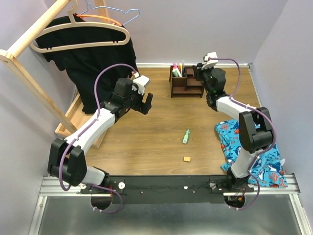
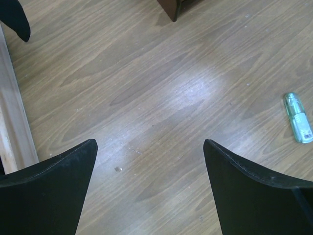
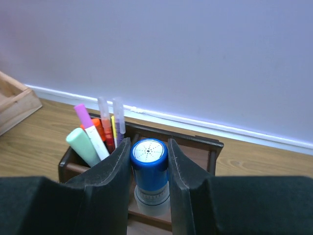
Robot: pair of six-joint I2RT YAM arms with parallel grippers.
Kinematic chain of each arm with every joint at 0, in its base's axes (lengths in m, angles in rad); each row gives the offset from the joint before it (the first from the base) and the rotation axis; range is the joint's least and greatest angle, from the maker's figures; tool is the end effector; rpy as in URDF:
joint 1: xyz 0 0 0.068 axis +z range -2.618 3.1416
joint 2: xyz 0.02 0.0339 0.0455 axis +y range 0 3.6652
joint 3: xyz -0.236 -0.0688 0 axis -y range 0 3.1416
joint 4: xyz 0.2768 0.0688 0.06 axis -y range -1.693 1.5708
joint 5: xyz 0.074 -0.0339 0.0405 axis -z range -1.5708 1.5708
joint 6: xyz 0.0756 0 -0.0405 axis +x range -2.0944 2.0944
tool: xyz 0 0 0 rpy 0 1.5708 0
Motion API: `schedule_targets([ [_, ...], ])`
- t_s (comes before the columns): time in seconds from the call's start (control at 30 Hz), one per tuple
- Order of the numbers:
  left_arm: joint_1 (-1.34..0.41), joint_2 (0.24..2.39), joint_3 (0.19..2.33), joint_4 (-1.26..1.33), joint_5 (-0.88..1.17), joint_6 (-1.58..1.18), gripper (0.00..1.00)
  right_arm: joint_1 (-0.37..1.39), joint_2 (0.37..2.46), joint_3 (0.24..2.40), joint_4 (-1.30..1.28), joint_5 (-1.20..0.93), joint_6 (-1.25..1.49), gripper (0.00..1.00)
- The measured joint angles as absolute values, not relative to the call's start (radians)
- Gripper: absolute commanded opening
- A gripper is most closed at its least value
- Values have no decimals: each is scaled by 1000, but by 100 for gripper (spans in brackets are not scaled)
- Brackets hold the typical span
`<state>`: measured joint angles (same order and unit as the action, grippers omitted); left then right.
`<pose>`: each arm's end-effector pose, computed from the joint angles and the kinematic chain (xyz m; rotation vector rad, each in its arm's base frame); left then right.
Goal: Sort the stationery into containers
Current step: Place the stationery in the storage box.
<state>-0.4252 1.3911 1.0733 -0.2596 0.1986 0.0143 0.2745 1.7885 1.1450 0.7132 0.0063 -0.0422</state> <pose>0.3433 -0.1718 0.2354 0.5865 2.0890 -0.4509 0.4599 0.1290 0.2363 -0.2321 1.4858 0.1822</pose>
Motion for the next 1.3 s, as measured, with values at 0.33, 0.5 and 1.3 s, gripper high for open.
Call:
schedule_targets([
  [0.33,-428,1415,1073,-284,145,47,99,254,1861,1130,829,15,1,1],
  [0.5,-448,1431,1073,-287,109,72,99,254,1910,1126,899,14,12,1],
  [1.3,-479,1481,1088,-297,29,131,99,253,2021,1100,1060,-13,-10,1],
])
